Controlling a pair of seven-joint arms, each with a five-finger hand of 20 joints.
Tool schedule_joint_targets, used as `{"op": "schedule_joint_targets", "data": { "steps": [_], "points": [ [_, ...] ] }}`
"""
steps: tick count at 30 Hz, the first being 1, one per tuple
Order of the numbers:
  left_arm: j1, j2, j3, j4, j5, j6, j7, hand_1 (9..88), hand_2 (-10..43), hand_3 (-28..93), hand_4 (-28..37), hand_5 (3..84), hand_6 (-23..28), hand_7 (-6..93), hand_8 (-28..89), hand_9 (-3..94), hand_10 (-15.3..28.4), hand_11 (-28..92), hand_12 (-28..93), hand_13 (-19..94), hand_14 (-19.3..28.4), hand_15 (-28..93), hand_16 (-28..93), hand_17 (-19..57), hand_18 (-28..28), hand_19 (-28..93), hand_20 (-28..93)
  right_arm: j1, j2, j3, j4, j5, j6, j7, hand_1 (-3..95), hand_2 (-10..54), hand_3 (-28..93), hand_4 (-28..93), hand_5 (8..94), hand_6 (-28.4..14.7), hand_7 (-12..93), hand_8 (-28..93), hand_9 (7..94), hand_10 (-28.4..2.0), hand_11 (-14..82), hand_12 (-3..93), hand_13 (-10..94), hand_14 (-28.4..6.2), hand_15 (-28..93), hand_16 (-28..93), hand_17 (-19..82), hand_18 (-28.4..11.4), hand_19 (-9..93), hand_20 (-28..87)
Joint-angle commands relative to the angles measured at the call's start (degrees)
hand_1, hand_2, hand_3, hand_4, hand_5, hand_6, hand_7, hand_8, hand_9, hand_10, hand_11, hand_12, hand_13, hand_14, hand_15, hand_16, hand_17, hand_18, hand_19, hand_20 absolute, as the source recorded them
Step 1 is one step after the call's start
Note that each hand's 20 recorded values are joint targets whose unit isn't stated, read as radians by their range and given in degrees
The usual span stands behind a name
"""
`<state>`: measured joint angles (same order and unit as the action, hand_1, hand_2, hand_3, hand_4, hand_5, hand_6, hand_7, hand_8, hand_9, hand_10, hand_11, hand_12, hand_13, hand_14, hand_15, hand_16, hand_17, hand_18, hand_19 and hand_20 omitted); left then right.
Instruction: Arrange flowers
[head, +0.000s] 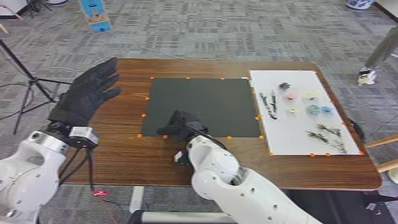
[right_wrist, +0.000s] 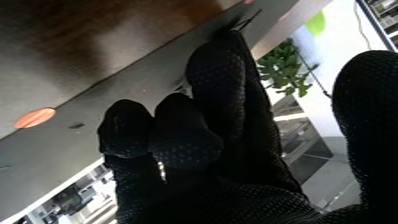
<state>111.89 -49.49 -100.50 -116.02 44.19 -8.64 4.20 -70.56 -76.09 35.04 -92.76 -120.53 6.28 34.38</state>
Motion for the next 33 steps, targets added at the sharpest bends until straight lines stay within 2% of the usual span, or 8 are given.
{"op": "schedule_joint_targets", "data": {
  "steps": [1,4,5,10,25,28,33],
  "points": [
    [3.6,-0.83,-2.86,-1.67,0.15,0.31,0.59,27.7,-9.5,64,-28.3,22.2,0.9,15.7,-9,15.6,7.4,8,20,11,9.5,7,8,-11.0,15.8,32,9,2.1,3.3,-1.3,1.4,-3.5,-2.7,0.3,23.6,-6.7,77,-21,68.6,-5.1,21,-10,79.0,-12.3,46.9,41.7,74,-8.0,77,46,44,-21.1,93,50],
    [4.3,-0.96,-3.36,-2.00,0.19,0.74,0.77,27.9,-9.5,63,-28.3,22.3,0.9,15.6,-9,15.6,7.4,8,20,11,9.5,7,8,-11.0,15.8,32,9,3.2,5.1,-1.3,1.5,-3.1,-3.6,0.0,23.6,-6.7,78,-21,68.5,-5.1,21,-10,79.2,-12.2,47.0,41.7,74,-8.0,77,46,44,-21.0,93,50],
    [5.1,-1.06,-3.81,-2.36,0.15,1.01,0.86,28.0,-9.5,63,-28.3,22.2,0.9,15.7,-9,15.6,7.4,8,20,11,9.5,7,8,-11.0,15.8,32,9,3.3,5.5,-1.2,1.5,-3.4,-4.0,-0.2,23.7,-6.7,78,-21,68.5,-5.0,21,-10,79.2,-12.1,47.0,41.7,74,-7.9,77,46,44,-21.0,93,50],
    [5.1,-0.88,-4.01,-2.38,0.28,0.93,0.81,27.7,-9.5,64,-28.3,22.2,0.9,15.7,-9,15.6,7.4,8,20,11,9.5,7,8,-11.0,15.8,32,9,4.6,6.8,-1.1,2.1,-4.4,-4.6,-0.1,23.7,-6.8,78,-21,68.6,-5.0,21,-10,79.0,-12.2,47.0,41.8,74,-7.9,77,46,44,-21.0,93,50],
    [3.6,-0.67,-2.53,-1.71,0.13,0.51,0.46,27.7,-9.5,64,-28.3,22.3,0.9,15.7,-9,15.6,7.5,8,20,11,9.4,7,8,-11.0,15.8,32,9,8.4,4.5,-3.4,8.4,-4.9,-0.8,0.6,23.5,-6.9,78,-21,68.5,-5.0,21,-10,78.7,-12.3,47.0,42.0,74,-7.9,77,46,44,-21.1,93,50],
    [3.9,-0.66,-2.66,-1.84,0.08,0.42,0.36,27.8,-9.5,64,-28.3,22.3,0.9,15.6,-9,15.6,7.5,8,20,11,9.4,7,8,-11.0,15.8,32,9,8.9,4.1,-4.2,8.7,-4.8,-1.3,0.5,23.4,-7.0,78,-21,67.7,-5.0,21,-10,76.6,-12.9,47.3,42.4,73,-8.0,77,47,43,-20.8,93,49],
    [2.6,-0.38,-1.74,-1.29,-0.01,0.01,0.29,27.8,-9.5,64,-28.3,22.3,0.9,15.7,-9,15.6,7.5,8,20,11,9.4,7,8,-11.0,15.8,32,9,9.6,3.0,-4.9,9.2,-4.7,-0.2,0.3,23.3,-7.0,78,-21,66.2,-5.3,21,-10,75.1,-12.9,47.8,42.4,73,-8.3,77,47,42,-20.8,93,49]
  ]
}}
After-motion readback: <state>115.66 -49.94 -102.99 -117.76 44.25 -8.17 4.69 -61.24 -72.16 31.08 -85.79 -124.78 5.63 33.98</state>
